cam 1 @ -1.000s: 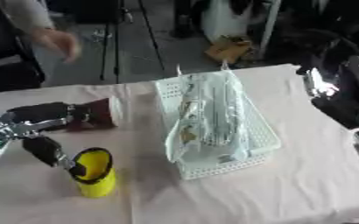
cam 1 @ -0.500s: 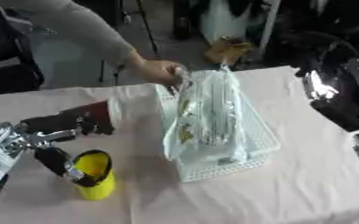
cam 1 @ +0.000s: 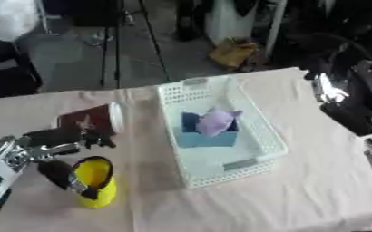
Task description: Pick up objects on the table and place them in the box.
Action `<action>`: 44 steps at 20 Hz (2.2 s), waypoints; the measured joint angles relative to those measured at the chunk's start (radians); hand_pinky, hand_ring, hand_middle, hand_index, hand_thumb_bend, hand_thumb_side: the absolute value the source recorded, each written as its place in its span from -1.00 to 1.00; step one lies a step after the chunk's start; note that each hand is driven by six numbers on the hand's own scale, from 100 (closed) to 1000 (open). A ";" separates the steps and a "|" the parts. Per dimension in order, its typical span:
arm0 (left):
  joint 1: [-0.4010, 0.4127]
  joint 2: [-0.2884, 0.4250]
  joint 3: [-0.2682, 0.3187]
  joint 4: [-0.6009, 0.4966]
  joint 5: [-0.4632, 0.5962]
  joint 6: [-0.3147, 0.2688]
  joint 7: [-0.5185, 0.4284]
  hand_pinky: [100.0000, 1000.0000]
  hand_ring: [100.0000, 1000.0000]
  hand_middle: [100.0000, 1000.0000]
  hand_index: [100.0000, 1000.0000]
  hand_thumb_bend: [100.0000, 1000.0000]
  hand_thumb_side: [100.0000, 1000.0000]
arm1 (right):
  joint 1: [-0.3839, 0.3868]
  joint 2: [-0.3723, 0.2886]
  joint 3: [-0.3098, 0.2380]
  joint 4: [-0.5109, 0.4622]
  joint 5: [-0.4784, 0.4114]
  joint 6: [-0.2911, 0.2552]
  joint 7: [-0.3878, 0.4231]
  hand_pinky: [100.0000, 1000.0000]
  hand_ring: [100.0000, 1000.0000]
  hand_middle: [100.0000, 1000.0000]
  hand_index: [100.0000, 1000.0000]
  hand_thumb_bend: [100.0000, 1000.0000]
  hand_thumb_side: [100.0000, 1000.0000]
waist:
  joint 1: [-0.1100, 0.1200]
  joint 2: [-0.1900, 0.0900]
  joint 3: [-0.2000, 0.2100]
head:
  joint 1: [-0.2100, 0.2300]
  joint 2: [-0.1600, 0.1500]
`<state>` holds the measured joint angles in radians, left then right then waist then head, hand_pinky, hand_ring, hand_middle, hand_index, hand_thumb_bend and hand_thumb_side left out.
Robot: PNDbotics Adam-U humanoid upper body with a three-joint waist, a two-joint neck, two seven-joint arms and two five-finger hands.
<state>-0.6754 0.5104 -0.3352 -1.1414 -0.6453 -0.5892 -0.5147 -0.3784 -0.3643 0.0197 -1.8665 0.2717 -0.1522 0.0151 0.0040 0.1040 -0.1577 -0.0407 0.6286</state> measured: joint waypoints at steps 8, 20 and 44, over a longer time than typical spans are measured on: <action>0.007 -0.011 -0.001 0.007 -0.086 0.000 0.000 0.33 0.58 0.61 0.82 0.94 0.02 | 0.000 0.006 0.000 0.000 0.000 0.001 0.001 0.05 0.22 0.53 0.78 -1.00 0.00 | -0.001 0.001 -0.003 | -0.004 0.000; 0.006 -0.019 0.037 0.035 -0.063 0.003 -0.003 -1.00 -0.19 -0.07 0.29 -0.12 -0.52 | 0.000 0.007 0.000 0.000 -0.001 0.001 0.001 0.05 0.22 0.53 0.78 -1.00 0.00 | -0.006 0.002 -0.003 | -0.011 0.001; -0.253 -0.099 0.165 0.078 0.036 0.003 0.106 -1.00 -0.12 -0.09 0.38 -0.02 -0.80 | -0.090 0.008 0.046 -0.006 -0.017 -0.015 0.042 0.06 0.23 0.53 0.77 -1.00 -0.05 | 0.020 0.042 -0.136 | 0.049 -0.035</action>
<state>-0.9284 0.4117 -0.1702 -1.0638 -0.6093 -0.5866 -0.4084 -0.4680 -0.3563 0.0660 -1.8723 0.2551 -0.1673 0.0570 0.0236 0.1456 -0.2940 0.0084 0.5933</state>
